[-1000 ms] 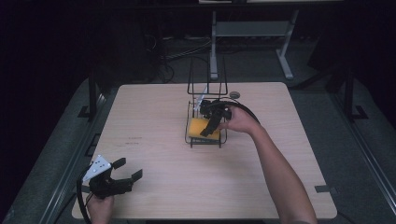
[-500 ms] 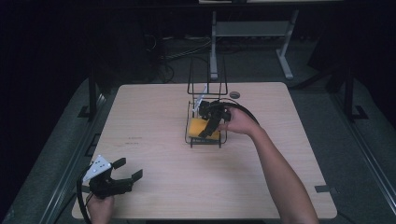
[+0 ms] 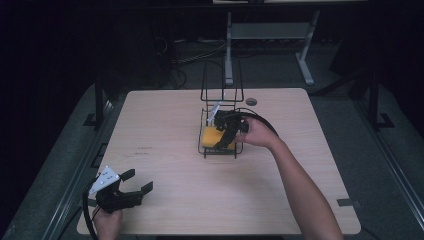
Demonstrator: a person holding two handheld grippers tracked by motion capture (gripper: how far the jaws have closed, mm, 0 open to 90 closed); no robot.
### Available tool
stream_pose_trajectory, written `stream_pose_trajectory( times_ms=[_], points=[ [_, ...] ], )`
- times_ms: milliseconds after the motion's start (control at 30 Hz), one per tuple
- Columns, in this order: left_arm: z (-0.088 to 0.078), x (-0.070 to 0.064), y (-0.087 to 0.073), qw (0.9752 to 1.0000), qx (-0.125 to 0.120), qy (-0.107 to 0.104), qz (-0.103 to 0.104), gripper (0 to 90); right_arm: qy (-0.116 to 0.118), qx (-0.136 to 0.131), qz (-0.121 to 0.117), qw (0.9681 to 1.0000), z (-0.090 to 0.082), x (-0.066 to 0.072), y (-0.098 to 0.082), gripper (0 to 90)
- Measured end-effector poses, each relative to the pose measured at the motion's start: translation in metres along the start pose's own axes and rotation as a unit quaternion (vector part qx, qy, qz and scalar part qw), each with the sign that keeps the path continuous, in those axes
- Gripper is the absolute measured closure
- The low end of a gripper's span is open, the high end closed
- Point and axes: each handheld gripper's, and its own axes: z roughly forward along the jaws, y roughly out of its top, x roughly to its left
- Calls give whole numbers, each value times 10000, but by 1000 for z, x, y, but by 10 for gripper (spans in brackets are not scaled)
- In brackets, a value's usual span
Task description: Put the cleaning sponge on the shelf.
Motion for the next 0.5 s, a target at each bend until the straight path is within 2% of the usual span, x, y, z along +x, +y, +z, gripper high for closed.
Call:
stream_pose_trajectory(
  times_ms=[167, 500],
  points=[
    [0, 0, 0, 10000, -2, -6, -1, 128, 13, 42, -51, 10000, 0, 4, 1, 157],
    [0, 0, 0, 10000, 1, -3, 14, 128, 91, -144, -38, 9998, 1, 11, 0, 158]
  ],
)
